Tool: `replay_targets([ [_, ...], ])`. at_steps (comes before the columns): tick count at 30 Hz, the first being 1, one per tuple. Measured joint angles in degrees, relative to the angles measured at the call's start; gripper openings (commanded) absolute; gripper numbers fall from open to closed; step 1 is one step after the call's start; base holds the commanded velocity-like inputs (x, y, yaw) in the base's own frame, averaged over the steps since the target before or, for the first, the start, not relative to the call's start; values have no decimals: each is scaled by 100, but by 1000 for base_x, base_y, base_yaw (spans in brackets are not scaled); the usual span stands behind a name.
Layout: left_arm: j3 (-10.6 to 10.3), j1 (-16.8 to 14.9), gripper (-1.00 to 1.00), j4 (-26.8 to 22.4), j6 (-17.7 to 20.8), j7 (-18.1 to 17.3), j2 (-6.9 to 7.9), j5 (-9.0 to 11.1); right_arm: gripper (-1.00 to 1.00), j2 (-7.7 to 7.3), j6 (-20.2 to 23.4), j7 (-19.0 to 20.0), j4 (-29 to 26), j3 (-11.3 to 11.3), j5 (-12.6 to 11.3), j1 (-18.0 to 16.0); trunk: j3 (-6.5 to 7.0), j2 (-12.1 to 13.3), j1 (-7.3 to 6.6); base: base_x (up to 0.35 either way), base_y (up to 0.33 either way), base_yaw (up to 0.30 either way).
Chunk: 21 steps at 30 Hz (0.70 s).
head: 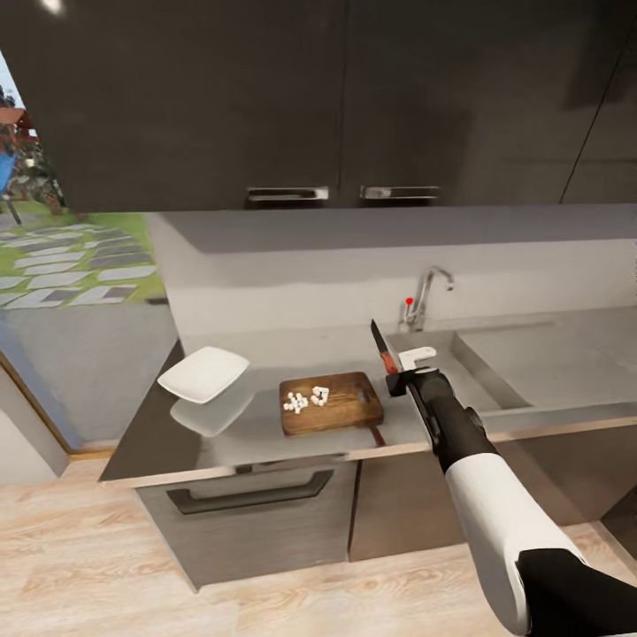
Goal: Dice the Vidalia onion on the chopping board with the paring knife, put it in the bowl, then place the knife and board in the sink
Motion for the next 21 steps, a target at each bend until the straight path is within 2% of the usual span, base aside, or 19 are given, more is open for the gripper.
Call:
replay_targets([
  [12,4,0,100,64,1,5,0,1,-100,-10,53,-23,52,-1,2,0,0,0,0,164,-272,0],
  [21,4,0,100,89,1,6,8,4,-100,20,72,-33,312,-1,3,0,0,1,1,24,-297,0],
])
